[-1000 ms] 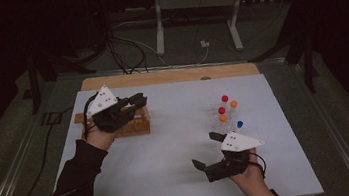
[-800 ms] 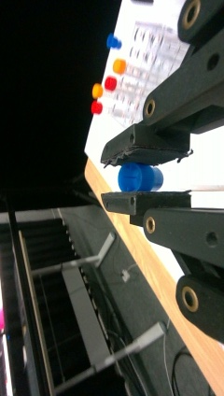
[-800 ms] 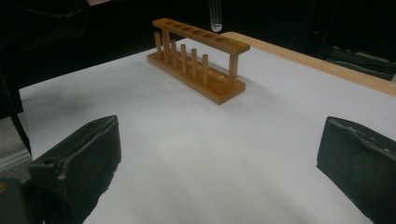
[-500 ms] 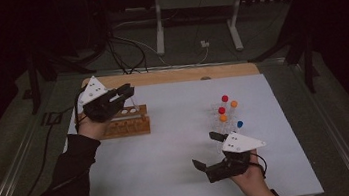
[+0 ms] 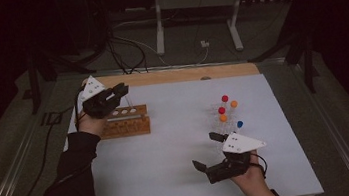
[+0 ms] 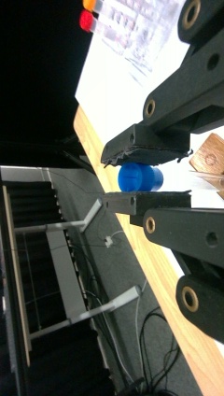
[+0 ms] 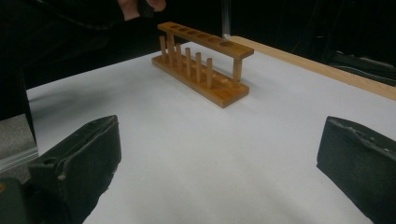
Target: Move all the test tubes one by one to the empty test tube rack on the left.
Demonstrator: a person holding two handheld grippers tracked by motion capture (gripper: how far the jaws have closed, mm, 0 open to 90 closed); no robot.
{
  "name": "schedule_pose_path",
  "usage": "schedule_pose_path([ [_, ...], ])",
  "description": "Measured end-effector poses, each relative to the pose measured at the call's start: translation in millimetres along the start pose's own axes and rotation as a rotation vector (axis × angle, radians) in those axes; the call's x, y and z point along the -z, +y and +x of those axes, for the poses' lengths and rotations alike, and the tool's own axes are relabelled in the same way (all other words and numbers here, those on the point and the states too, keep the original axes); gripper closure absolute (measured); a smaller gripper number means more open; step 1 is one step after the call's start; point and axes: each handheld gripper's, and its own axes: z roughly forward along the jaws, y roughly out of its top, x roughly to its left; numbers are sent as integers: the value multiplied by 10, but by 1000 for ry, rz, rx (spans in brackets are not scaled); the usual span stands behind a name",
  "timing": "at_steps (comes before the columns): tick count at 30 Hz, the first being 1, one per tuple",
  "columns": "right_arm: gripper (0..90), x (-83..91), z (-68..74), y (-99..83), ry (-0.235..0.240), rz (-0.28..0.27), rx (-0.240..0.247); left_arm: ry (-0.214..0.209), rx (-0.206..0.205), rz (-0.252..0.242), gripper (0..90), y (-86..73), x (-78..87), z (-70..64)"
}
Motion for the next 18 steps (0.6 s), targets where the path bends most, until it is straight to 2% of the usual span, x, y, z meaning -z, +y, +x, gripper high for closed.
schedule_pose_path([
  [10,0,5,-1,-10,6,6,0,-13,40,32,773,-243,-88,-32],
  [18,0,8,3,-13,16,10,-1,-14,50,56,773,-381,-138,-51],
])
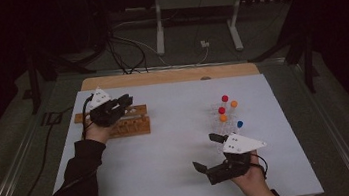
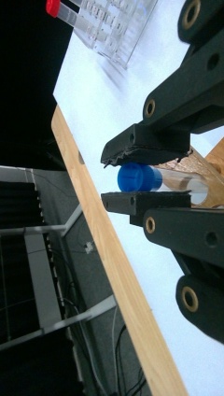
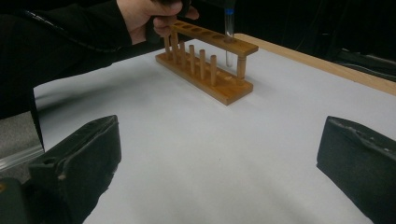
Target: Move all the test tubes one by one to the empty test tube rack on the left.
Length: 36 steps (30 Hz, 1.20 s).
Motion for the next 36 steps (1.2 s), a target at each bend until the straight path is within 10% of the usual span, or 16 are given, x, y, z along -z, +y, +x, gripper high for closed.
schedule_pose_path([
  [25,0,82,-1,47,20,-35,6,-27,13,61,757,-117,-104,8],
  [36,0,371,-226,177,-70,-81,32,-91,0,2,416,95,271,-116],
])
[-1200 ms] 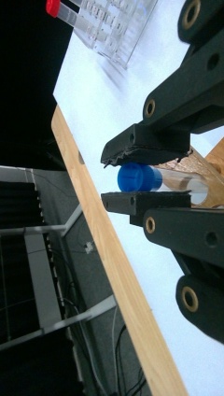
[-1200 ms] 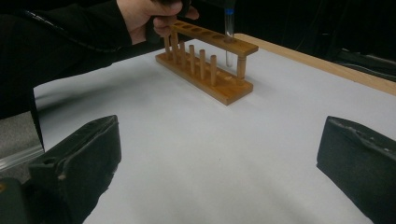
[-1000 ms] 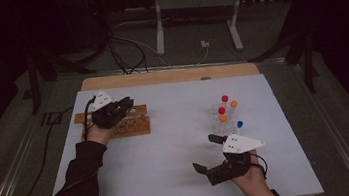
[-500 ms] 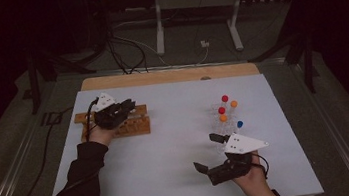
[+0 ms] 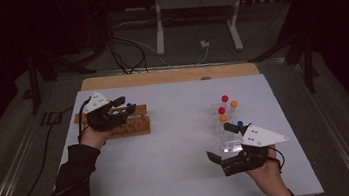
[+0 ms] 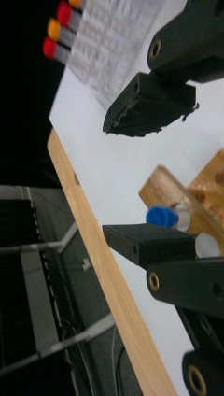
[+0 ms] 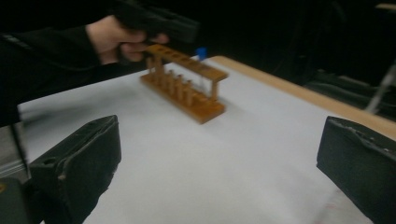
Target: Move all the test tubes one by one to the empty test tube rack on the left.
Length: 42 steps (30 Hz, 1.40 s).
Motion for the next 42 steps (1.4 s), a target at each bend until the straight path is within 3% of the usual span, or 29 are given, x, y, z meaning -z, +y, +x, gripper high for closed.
schedule_pose_path([
  [4,0,84,-103,20,-38,-2,-7,-14,-5,-4,352,6,90,-75],
  [5,0,156,-193,21,-76,-3,-20,-14,-7,-9,285,-1,129,-112],
  [7,0,179,-223,20,-93,-5,-22,-32,0,-19,261,-21,189,-171],
  [9,0,270,-352,-6,-158,-8,-32,-47,3,-21,168,-49,240,-233],
  [10,0,270,-352,-6,-158,-8,-32,-56,7,-23,168,-66,264,-265],
  [11,0,303,-422,-36,-193,8,-41,-65,8,-27,144,-82,283,-289],
  [12,0,303,-422,-36,-193,8,-41,-84,14,-31,144,-112,312,-332],
  [13,0,324,-500,-79,-219,33,-66,-92,16,-31,70,-131,327,-359],
  [15,0,323,-556,-143,-263,48,-81,-113,15,-37,38,-195,368,-445],
  [16,0,323,-556,-143,-263,48,-81,-129,14,-38,38,-226,382,-485],
  [17,0,298,-584,-194,-279,45,-118,-134,7,-34,21,-254,392,-525],
  [20,0,260,-618,-266,-297,59,-157,-154,15,-15,12,-323,398,-617],
  [27,0,197,-667,-432,-335,119,-181,-197,-14,9,12,-400,386,-784],
  [33,69,145,-675,-513,-342,159,-201,-206,-29,14,12,-415,385,-834],
  [34,140,122,-671,-533,-345,176,-203,-208,-28,15,12,-419,384,-833],
  [38,198,94,-674,-556,-356,192,-213,-208,-26,16,13,-436,384,-824],
  [39,261,83,-681,-567,-373,208,-209,-209,-22,17,12,-442,381,-819],
  [41,294,79,-685,-570,-376,213,-208,-208,-22,17,13,-446,379,-819],
  [42,374,79,-692,-572,-377,213,-218,-207,-22,17,13,-448,378,-819],
])
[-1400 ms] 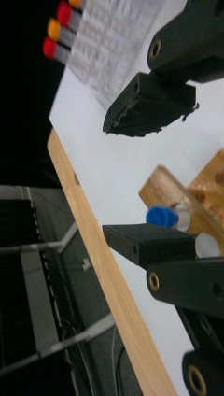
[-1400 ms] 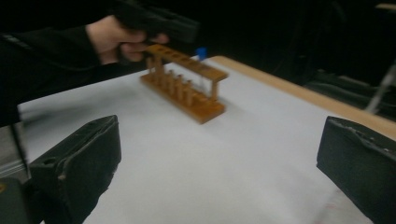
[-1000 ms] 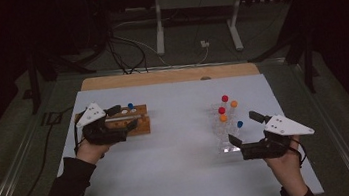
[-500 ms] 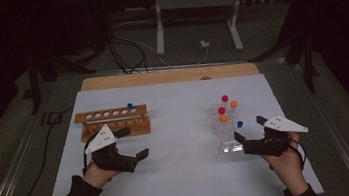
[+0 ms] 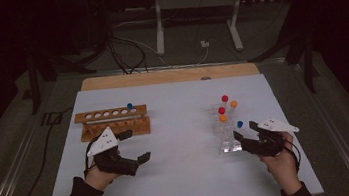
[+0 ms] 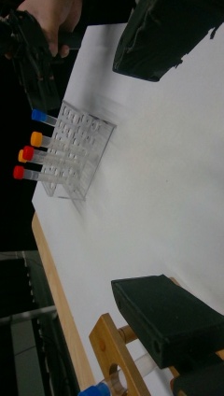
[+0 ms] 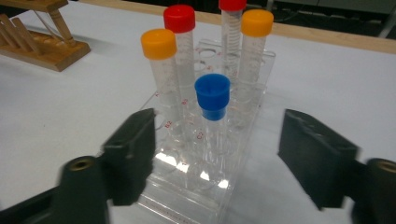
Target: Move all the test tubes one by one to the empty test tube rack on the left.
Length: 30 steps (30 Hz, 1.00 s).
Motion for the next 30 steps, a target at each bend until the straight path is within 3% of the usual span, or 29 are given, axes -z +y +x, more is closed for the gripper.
schedule_pose_path([
  [3,534,-5,-21,10,-3,4,-10,-4,-4,4,13,-7,-5,-1],
  [6,574,-19,-20,14,-2,17,-5,-3,-3,5,13,-12,-10,2],
  [9,675,-53,-3,17,5,35,11,-5,0,7,13,-15,-8,15],
  [21,766,-101,25,20,-15,60,58,-4,8,6,13,-22,-1,34],
  [30,771,-52,4,66,-14,43,46,-6,12,11,13,-26,-7,38],
])
